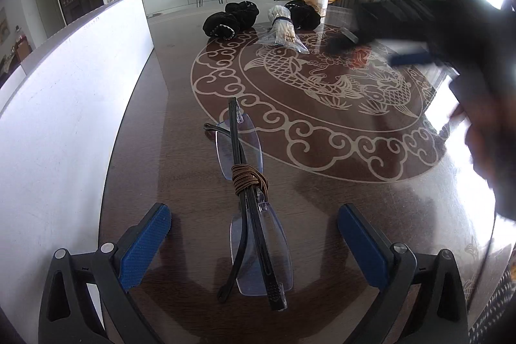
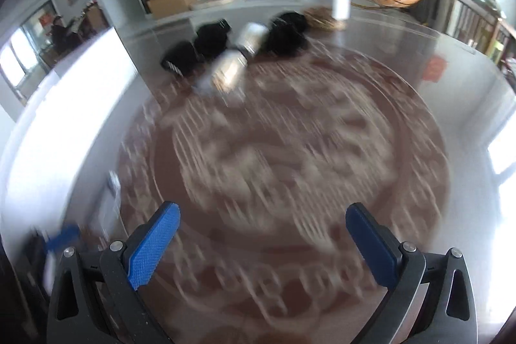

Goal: Organize objects

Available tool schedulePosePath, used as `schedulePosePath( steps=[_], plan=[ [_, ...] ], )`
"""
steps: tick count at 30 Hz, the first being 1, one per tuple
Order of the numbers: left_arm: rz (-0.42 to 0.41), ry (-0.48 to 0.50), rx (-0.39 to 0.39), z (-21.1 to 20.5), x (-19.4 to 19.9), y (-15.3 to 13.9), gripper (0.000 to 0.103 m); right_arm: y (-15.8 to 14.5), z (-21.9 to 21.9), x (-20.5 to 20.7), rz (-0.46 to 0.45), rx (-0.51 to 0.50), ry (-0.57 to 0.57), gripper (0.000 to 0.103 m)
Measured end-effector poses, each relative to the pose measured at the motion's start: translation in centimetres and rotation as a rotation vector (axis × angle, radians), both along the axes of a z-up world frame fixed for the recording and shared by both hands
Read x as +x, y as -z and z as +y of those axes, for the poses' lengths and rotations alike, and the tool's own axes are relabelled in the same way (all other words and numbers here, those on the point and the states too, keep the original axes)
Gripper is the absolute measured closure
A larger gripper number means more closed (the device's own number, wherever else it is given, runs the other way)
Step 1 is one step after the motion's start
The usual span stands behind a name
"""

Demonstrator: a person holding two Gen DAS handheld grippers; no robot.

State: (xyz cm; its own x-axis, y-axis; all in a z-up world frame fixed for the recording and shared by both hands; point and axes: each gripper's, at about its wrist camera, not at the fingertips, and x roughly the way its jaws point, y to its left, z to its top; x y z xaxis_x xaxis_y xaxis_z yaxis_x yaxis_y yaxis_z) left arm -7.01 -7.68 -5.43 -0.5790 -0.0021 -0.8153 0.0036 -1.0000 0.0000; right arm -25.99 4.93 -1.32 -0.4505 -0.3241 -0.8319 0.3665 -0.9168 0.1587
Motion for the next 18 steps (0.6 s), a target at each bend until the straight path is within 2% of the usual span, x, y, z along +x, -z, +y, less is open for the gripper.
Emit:
schedulePosePath(
  steps=[3,5,7,11,12,13,18],
  plan=[
    [0.000,0.000,0.000,0.0,0.0,0.0,0.000,-0.6,-2.8,-4.8,-0.034,0.001,-0.005,0.001],
    [0.000,0.000,0.000,0.0,0.0,0.0,0.000,-0.4,-4.1,-7.8,-0.081,-0.007,0.012,0.007],
    [0.000,0.000,0.000,0.0,-0.1,0.1,0.000,0.3,-5.1,-10.3,-0.146,-0.024,0.044,0.021],
    [0.000,0.000,0.001,0.0,-0.1,0.1,0.000,1.9,-5.9,-12.4,-0.199,-0.018,0.100,0.031],
    [0.000,0.000,0.000,0.0,-0.1,0.1,0.000,1.8,-6.0,-12.2,-0.156,0.001,0.095,0.044],
    [0.000,0.000,0.000,0.0,-0.1,0.1,0.000,1.9,-6.1,-12.0,-0.157,-0.001,0.073,0.075],
    [-0.001,-0.001,0.000,0.0,-0.2,0.0,0.000,2.5,-3.6,-8.7,-0.132,0.006,-0.020,0.075]
  ],
)
